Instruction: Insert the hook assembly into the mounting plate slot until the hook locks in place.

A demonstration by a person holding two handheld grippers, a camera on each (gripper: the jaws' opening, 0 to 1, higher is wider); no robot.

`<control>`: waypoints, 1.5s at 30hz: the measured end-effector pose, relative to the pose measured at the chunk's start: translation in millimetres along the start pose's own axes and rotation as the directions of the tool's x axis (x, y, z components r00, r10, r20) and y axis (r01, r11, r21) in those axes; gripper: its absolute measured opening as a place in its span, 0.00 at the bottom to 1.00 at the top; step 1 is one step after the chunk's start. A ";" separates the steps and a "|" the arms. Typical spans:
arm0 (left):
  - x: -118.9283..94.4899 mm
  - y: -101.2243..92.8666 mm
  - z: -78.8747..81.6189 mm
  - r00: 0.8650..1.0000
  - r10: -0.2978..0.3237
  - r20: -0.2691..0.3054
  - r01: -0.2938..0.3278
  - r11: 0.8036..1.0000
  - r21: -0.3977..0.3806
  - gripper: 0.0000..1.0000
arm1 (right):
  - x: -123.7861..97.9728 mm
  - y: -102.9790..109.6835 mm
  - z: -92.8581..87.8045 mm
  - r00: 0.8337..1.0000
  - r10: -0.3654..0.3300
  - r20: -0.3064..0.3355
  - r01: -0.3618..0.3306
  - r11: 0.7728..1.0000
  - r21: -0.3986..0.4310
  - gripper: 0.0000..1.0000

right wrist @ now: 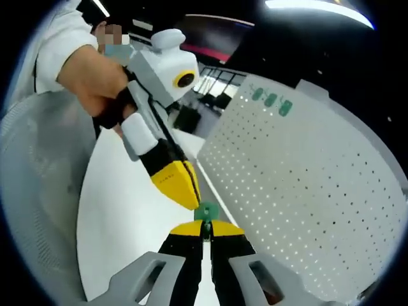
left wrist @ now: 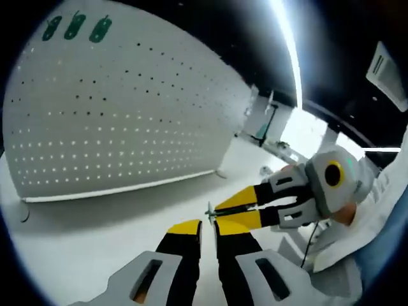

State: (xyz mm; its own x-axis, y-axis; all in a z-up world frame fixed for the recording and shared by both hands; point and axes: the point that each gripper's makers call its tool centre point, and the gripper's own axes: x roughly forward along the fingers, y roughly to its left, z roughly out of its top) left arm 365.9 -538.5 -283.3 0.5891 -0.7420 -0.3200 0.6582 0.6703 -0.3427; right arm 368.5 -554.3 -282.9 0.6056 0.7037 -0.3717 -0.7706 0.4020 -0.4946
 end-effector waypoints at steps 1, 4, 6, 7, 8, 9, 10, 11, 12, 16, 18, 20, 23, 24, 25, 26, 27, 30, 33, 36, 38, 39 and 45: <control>-1.6 -1.2 0.2 1.000 -0.003 0.003 0.003 1.000 0.013 0.10 | -0.3 -1.3 1.4 1.000 -0.009 0.001 0.009 1.000 0.015 0.01; -8.3 -3.9 9.5 0.998 0.007 0.063 -0.013 0.995 0.099 0.14 | -1.5 -3.7 5.0 0.999 -0.030 0.012 0.029 0.997 0.067 0.01; -13.7 -5.9 14.0 0.996 0.017 0.091 -0.031 0.989 0.145 0.15 | -2.3 -5.8 7.3 0.999 -0.048 0.018 0.046 0.992 0.115 0.01; -15.9 -6.5 15.9 0.995 0.021 0.102 -0.038 0.987 0.159 0.16 | -3.2 -8.1 8.7 0.997 -0.067 0.023 0.063 0.988 0.142 0.01; -18.0 -6.9 16.3 0.994 0.028 0.105 -0.045 0.986 0.162 0.18 | -3.8 -10.3 9.3 0.996 -0.082 0.022 0.077 0.985 0.156 0.01; -20.6 -7.6 17.1 0.994 0.031 0.108 -0.049 0.984 0.170 0.18 | -4.9 -12.5 10.1 0.995 -0.099 0.020 0.094 0.979 0.179 0.01; -22.2 -8.6 17.8 0.993 0.026 0.112 -0.046 0.984 0.173 0.18 | -5.5 -14.1 11.7 0.994 -0.109 0.025 0.102 0.976 0.194 0.01; -25.2 -9.7 18.5 0.993 0.025 0.111 -0.045 0.983 0.179 0.17 | -6.0 -15.3 12.5 0.993 -0.117 0.025 0.109 0.971 0.214 0.01; -27.5 -9.6 20.2 0.992 0.031 0.119 -0.053 0.981 0.187 0.18 | -6.8 -17.2 12.8 0.992 -0.126 0.017 0.118 0.963 0.240 0.01; -38.4 -8.6 29.7 0.985 0.045 0.164 -0.079 0.975 0.206 0.21 | -11.7 -25.2 20.2 0.982 -0.186 0.020 0.172 0.944 0.283 0.01; -44.1 -8.7 33.1 0.983 0.051 0.174 -0.089 0.971 0.221 0.24 | -12.7 -27.6 23.6 0.978 -0.210 0.013 0.198 0.938 0.284 0.01; -50.3 -8.0 36.8 0.981 0.050 0.187 -0.093 0.969 0.229 0.28 | -12.9 -30.5 28.4 0.973 -0.232 0.013 0.218 0.931 0.293 0.01; -58.7 -4.3 41.2 0.976 0.061 0.210 -0.110 0.966 0.232 0.34 | -13.4 -36.2 36.3 0.964 -0.267 0.012 0.251 0.920 0.302 0.01; -61.1 -2.7 41.8 0.975 0.063 0.213 -0.113 0.966 0.232 0.35 | -13.9 -37.5 39.7 0.960 -0.278 0.017 0.261 0.917 0.301 0.01; -62.5 -2.0 42.1 0.974 0.063 0.215 -0.115 0.965 0.234 0.36 | -13.6 -37.7 44.3 0.958 -0.286 0.023 0.265 0.914 0.306 0.01; -64.2 -1.2 42.9 0.974 0.062 0.220 -0.116 0.964 0.241 0.36 | -12.8 -37.7 46.1 0.956 -0.291 0.023 0.271 0.913 0.305 0.01; -66.7 -0.8 43.8 0.973 0.057 0.223 -0.114 0.962 0.250 0.36 | -11.8 -38.0 47.8 0.954 -0.299 0.022 0.279 0.912 0.301 0.01; -74.9 -1.9 48.9 0.968 0.045 0.248 -0.112 0.958 0.263 0.40 | -6.8 -37.7 57.0 0.948 -0.316 0.027 0.294 0.908 0.299 0.01; -82.2 0.8 52.1 0.964 0.037 0.264 -0.114 0.952 0.285 0.43 | -3.0 -39.7 65.6 0.942 -0.335 0.035 0.312 0.907 0.284 0.01; -86.6 4.2 55.7 0.960 0.032 0.279 -0.117 0.949 0.294 0.45 | 0.6 -45.1 77.1 0.933 -0.355 0.051 0.329 0.905 0.270 0.01; -88.9 4.4 57.7 0.961 0.017 0.276 -0.101 0.951 0.294 0.47 | 2.9 -49.9 81.9 0.929 -0.365 0.057 0.337 0.901 0.274 0.01; -90.2 4.8 58.4 0.961 0.015 0.276 -0.100 0.950 0.297 0.48 | 4.6 -55.2 84.5 0.924 -0.379 0.059 0.349 0.895 0.277 0.01; -94.5 8.4 51.8 0.967 -0.012 0.253 -0.078 0.936 0.342 0.55 | 11.7 -84.7 97.0 0.892 -0.448 0.067 0.412 0.864 0.289 0.01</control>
State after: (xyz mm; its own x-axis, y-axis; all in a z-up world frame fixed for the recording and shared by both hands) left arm 340.0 -463.2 -210.2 0.6809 -0.7278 -0.0818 0.7306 0.6828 0.0064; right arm 421.7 -523.2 -169.1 0.8715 0.4870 -0.0571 -0.4739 0.8066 -0.3532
